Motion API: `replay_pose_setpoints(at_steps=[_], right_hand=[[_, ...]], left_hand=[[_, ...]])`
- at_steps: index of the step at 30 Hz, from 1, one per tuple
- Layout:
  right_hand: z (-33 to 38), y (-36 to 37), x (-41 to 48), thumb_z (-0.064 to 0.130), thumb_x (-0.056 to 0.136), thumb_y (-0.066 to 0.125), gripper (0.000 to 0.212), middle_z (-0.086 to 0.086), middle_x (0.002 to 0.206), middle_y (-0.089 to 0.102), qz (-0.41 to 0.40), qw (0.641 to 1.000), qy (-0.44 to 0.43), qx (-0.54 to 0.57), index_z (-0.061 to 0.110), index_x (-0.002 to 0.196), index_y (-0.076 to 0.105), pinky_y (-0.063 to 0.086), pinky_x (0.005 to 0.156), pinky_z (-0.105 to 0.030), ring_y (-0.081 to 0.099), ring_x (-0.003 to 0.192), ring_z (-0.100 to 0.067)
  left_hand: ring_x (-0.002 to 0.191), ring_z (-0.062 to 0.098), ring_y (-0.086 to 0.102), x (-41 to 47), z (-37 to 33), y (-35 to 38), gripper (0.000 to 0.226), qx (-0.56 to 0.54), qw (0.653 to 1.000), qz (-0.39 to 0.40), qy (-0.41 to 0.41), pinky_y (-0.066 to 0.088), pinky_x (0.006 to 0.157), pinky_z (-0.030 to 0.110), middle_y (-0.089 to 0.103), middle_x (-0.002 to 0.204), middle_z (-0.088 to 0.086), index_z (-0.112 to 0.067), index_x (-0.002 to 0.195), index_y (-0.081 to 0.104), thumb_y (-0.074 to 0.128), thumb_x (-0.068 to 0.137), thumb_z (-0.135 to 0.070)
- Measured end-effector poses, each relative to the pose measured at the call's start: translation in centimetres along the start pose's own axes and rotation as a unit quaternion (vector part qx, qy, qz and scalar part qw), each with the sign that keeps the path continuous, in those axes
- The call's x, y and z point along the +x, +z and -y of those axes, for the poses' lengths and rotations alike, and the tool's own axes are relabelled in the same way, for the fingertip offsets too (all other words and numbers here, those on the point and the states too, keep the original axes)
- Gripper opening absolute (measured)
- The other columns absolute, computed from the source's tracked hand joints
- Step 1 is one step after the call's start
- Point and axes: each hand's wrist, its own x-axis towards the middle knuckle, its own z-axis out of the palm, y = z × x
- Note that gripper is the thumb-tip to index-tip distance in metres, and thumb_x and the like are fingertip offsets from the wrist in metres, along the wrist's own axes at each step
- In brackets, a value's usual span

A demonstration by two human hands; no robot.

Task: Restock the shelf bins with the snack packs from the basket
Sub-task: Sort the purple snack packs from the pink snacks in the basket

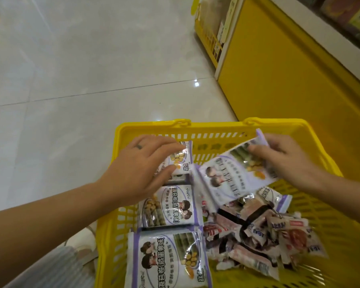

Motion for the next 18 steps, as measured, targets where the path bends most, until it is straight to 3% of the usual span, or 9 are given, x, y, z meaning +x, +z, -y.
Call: replay_pose_setpoints(at_steps=[2,3,6,8,10,12,14,16,18], right_hand=[[0.9,2.7,-0.5,0.031,0.093,0.051,0.022,0.0,0.081,0.073,0.1,0.991,0.067,0.064,0.016,0.092,0.068,0.054,0.057,-0.025,0.07,0.068,-0.014],[1.2,3.9,-0.5,0.034,0.093,0.049,0.026,-0.001,0.086,0.073,0.164,0.982,0.078,0.059,0.016,0.099,0.067,0.055,0.059,-0.024,0.071,0.072,-0.013],[1.0,5.4,0.1,0.036,0.094,0.052,0.033,0.005,0.102,0.07,0.292,0.952,0.086,0.015,0.022,0.123,0.055,0.056,0.074,-0.021,0.069,0.086,-0.006],[-0.5,4.3,0.7,0.03,0.094,0.056,0.032,0.004,0.102,0.071,0.284,0.953,0.101,-0.028,0.025,0.126,0.053,0.057,0.079,-0.024,0.069,0.089,-0.009],[-3.1,2.5,1.3,0.026,0.094,0.057,0.024,-0.003,0.106,0.069,0.261,0.947,0.101,-0.155,0.024,0.119,0.056,0.055,0.085,-0.035,0.067,0.096,-0.019],[-6.3,1.1,1.4,0.027,0.095,0.056,0.035,-0.007,0.126,0.06,0.261,0.907,0.123,-0.306,0.019,0.129,0.051,0.048,0.095,-0.036,0.059,0.111,-0.021],[-9.2,0.4,1.2,0.03,0.096,0.054,0.057,-0.012,0.142,0.047,0.261,0.869,0.175,-0.381,0.013,0.145,0.031,0.043,0.102,-0.038,0.05,0.124,-0.025],[-11.3,0.3,1.1,0.029,0.096,0.055,0.07,-0.016,0.142,0.046,0.261,0.856,0.217,-0.389,0.012,0.151,0.016,0.045,0.099,-0.04,0.051,0.121,-0.028],[-12.6,0.6,1.1,0.027,0.093,0.06,0.079,-0.017,0.128,0.055,0.264,0.856,0.245,-0.371,0.014,0.152,0.009,0.05,0.082,-0.035,0.057,0.102,-0.025]], left_hand=[[0.111,0.024,0.057,0.1,-0.5,-0.2,0.036,-0.03,0.998,-0.052,0.016,0.042,0.098,0.041,0.062,0.122,0.008,-0.016,0.128,0.053,0.045,0.095,-0.029],[0.112,0.024,0.057,0.2,-0.8,-0.2,0.036,-0.036,0.997,-0.058,0.023,0.042,0.097,0.04,0.062,0.122,0.008,-0.017,0.128,0.05,0.045,0.095,-0.03],[0.116,0.025,0.056,0.1,-1.3,0.2,0.042,-0.013,0.999,-0.001,0.038,0.043,0.097,0.042,0.058,0.13,0.007,-0.019,0.132,0.048,0.044,0.094,-0.038],[0.125,0.028,0.052,-0.3,-1.1,0.9,0.053,0.034,0.995,0.08,0.042,0.042,0.102,0.047,0.051,0.14,0.007,-0.022,0.139,0.046,0.041,0.093,-0.048],[0.133,0.031,0.045,-0.8,-0.8,1.5,0.06,0.096,0.981,0.159,0.061,0.038,0.106,0.055,0.043,0.148,0.009,-0.025,0.142,0.044,0.038,0.091,-0.057],[0.14,0.032,0.035,-1.3,-0.4,2.0,0.063,0.132,0.964,0.22,0.071,0.033,0.107,0.061,0.035,0.153,0.01,-0.029,0.145,0.039,0.042,0.09,-0.06],[0.144,0.032,0.024,-1.4,0.0,2.2,0.066,0.147,0.953,0.258,0.063,0.026,0.111,0.062,0.025,0.158,0.009,-0.034,0.149,0.03,0.041,0.089,-0.061],[0.146,0.032,0.019,-1.5,0.2,2.4,0.067,0.15,0.95,0.268,0.062,0.021,0.113,0.062,0.018,0.16,0.009,-0.036,0.15,0.023,0.036,0.09,-0.062],[0.148,0.031,0.01,-1.7,0.4,2.9,0.066,0.152,0.949,0.266,0.074,0.014,0.115,0.06,0.009,0.162,0.007,-0.039,0.152,0.012,0.034,0.093,-0.061]])
